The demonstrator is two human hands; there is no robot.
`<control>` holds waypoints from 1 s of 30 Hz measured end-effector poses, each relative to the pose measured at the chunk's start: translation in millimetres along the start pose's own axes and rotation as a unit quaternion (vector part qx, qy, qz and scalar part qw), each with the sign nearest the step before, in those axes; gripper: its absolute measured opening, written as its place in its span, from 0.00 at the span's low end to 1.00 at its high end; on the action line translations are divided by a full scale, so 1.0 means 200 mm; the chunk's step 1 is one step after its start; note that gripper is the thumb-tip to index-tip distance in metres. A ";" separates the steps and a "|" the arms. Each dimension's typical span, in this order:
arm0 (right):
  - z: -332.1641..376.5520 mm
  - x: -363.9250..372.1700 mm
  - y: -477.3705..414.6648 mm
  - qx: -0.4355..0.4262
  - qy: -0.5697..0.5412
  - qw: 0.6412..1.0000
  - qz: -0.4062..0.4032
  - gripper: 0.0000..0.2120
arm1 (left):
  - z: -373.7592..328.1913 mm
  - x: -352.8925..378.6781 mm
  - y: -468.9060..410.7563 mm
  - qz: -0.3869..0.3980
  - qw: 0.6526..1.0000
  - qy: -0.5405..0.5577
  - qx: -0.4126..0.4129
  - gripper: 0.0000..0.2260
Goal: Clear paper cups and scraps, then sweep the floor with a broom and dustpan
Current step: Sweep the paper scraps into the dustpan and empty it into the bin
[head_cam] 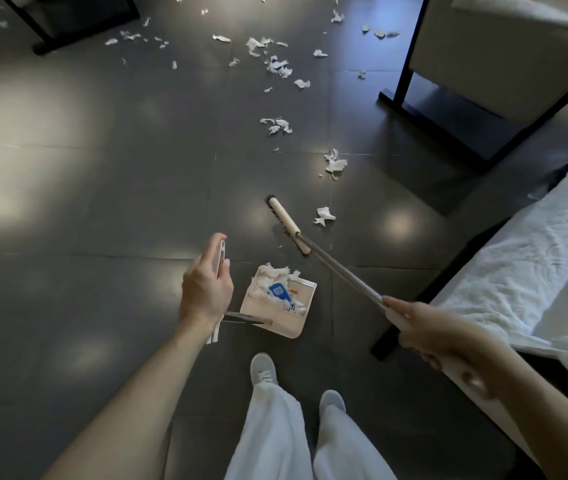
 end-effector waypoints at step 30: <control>0.35 -0.41 -0.30 0.035 -0.086 0.996 0.014 0.39 | -0.13 0.30 -0.88 0.067 0.993 0.068 0.072 0.18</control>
Point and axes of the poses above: each hand's wrist, its own y-axis away from the middle knuckle, its own x-axis out of the palm, z = x × y, the point moved 3 cm from there along -y, towards the middle knuckle, and after that the axes turned 12 degrees about -z, right-handed, at the moved point
